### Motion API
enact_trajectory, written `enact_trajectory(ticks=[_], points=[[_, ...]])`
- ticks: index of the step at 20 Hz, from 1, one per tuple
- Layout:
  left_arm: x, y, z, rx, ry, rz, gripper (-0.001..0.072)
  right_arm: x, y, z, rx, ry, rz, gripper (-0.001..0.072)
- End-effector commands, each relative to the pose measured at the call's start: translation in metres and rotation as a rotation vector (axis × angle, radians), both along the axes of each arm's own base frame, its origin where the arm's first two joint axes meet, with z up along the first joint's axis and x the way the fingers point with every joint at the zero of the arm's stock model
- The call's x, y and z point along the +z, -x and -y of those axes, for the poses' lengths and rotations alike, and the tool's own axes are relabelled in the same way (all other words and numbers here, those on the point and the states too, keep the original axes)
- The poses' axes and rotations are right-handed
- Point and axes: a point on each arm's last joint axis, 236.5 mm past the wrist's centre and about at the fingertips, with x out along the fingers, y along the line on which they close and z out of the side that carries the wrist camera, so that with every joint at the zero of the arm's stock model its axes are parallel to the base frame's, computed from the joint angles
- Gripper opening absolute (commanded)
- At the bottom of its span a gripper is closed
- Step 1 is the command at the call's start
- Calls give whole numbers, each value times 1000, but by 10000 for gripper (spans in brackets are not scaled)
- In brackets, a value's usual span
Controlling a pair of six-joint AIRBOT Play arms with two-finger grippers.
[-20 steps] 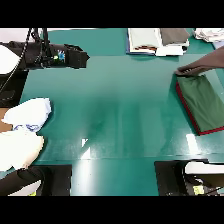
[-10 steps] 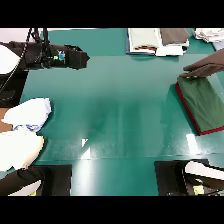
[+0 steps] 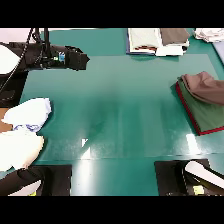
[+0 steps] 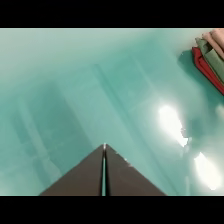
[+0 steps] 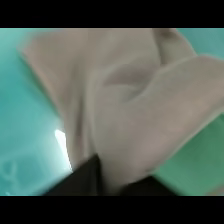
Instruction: Fold the shirts.
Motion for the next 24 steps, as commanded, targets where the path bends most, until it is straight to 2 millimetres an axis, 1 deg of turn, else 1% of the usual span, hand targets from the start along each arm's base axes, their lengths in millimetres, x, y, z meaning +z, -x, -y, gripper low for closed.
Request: enact_trajectory(ticks=[1, 2, 3, 5, 7, 8, 9, 10, 11, 12, 13, 14, 15, 17, 18, 19, 20, 21, 22, 23, 24], points=[[0, 0, 0, -3, -4, 1, 25, -47, 51, 14, -79, -24, -156, 587], [0, 0, 0, -3, -4, 1, 25, -53, 61, 17, -105, -45, -172, 663], [0, 0, 0, -3, -4, 1, 25, -53, 68, 20, -124, -56, -180, 663], [0, 0, 0, -3, -4, 1, 25, -41, 74, 28, -150, -51, -172, 662], [-1, 1, 0, -4, -5, -2, 25, -16, 68, 34, -168, -18, -126, 656], [-2, 1, 0, -5, -7, -5, 25, 0, 61, 36, -173, 11, -93, 655], [-2, 2, 0, -6, -9, -7, 25, 18, 51, 34, -152, 52, -55, 655], [-2, 2, 0, -6, -9, -8, 25, 35, 39, 27, -126, 83, -12, 655], [-2, 2, 0, -6, -9, -8, 25, 54, 20, 9, -72, 92, 57, 655], [-2, 2, 0, -5, -9, -8, 26, 71, 1, -14, -10, 83, 127, 655], [-2, 1, 0, -4, -7, -6, 25, 86, -17, -45, 67, 56, 196, 655], [-1, 1, 0, -3, -7, -3, 25, 101, -34, -83, 159, 20, 266, 655], [-2, 1, 0, -3, -8, -3, 25, 111, -47, -121, 254, -9, 314, 655], [-4, 2, -1, -5, -14, -10, 25, 118, -60, -190, 438, -31, 347, 654], [-6, 4, -1, -8, -21, -21, 25, 117, -63, -221, 522, -41, 349, 653], [-7, 4, -1, -10, -22, -24, 25, 116, -63, -253, 608, -57, 350, 631], [-5, 3, -1, -8, -18, -19, 25, 114, -62, -281, 680, -72, 348, 568], [-4, 2, -1, -6, -13, -12, 25, 111, -62, -308, 748, -87, 349, 526], [-2, 1, 0, -3, -9, -5, 26, 108, -60, -329, 801, -98, 346, 492], [-1, 1, 0, -3, -6, -2, 25, 104, -59, -348, 846, -111, 342, 409], [-1, 1, 0, -3, -7, -2, 25, 98, -56, -366, 892, -123, 328, 248]])
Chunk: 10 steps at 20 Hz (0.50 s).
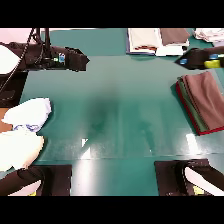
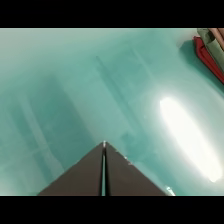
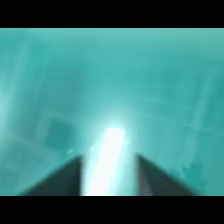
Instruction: Fold the shirts.
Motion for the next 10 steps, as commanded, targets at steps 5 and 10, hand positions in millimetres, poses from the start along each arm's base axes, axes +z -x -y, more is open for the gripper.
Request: enact_trajectory(ticks=[5, 10], points=[[2, -1, 0, 2, 5, 7, 26, -22, 16, -104, 258, -16, -36, 24], [3, -2, 1, 4, 8, 12, 26, -22, 15, -103, 256, -16, -36, 24]])
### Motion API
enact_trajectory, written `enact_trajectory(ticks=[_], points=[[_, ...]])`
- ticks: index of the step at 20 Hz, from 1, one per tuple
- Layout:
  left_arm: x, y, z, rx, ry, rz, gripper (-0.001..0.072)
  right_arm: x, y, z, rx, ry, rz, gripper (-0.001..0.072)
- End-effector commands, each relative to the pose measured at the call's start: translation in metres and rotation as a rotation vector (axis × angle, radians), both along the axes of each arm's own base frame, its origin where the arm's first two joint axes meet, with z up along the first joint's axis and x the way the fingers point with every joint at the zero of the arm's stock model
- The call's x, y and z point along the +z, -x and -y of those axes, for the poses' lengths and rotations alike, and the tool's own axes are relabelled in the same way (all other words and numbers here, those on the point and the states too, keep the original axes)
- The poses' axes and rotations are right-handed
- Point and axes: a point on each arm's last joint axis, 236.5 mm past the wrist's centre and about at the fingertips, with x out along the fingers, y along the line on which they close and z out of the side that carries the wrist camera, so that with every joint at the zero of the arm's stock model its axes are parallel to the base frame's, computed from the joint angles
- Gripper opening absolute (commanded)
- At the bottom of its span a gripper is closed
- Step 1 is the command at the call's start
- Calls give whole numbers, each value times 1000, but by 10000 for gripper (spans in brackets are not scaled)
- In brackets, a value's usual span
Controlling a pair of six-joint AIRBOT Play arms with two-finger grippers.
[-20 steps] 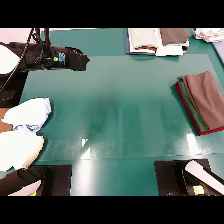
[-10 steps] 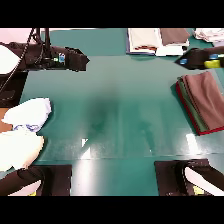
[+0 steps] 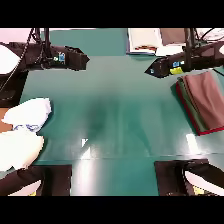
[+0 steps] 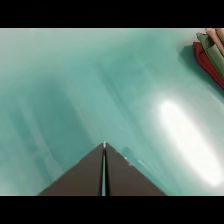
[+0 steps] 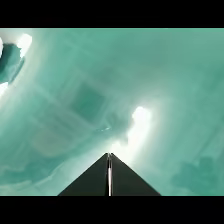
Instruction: Fold the shirts.
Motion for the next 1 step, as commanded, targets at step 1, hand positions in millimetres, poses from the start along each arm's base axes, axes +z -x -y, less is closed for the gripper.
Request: enact_trajectory(ticks=[1], points=[[1, 0, 0, 1, 3, 3, 26, -1, 2, -6, 13, -2, -3, 24]])
